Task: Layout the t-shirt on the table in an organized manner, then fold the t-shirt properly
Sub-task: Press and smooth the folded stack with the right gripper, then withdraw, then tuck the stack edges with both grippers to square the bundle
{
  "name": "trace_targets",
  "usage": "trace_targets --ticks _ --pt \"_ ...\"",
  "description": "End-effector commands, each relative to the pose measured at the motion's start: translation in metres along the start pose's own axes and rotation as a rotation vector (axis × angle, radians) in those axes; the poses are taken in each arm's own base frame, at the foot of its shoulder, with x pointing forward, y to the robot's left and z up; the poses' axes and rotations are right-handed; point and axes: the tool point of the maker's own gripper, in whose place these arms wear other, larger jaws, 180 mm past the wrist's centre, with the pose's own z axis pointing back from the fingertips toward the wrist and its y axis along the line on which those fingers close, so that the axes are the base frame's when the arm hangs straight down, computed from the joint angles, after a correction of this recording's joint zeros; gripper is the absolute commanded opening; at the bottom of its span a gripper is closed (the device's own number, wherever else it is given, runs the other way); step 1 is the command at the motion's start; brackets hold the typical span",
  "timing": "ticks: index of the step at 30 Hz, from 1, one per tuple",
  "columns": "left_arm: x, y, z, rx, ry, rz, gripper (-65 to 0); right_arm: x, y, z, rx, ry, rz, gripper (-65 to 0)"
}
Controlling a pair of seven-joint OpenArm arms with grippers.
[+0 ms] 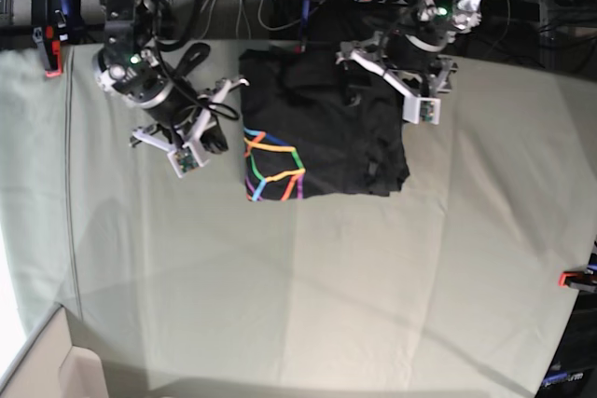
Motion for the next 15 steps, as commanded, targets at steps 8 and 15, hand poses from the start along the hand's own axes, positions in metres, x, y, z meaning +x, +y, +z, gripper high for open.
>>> trace_targets --ticks 8,15 --pt "0.023 0.076 0.021 0.166 -0.065 -0.008 -14.7 0.013 0.0 0.002 0.002 -0.045 0.001 -65.0" --pt "0.039 0.105 0.03 0.24 -0.107 0.012 -14.6 0.011 0.001 0.002 0.004 -0.043 -0.001 -65.0"
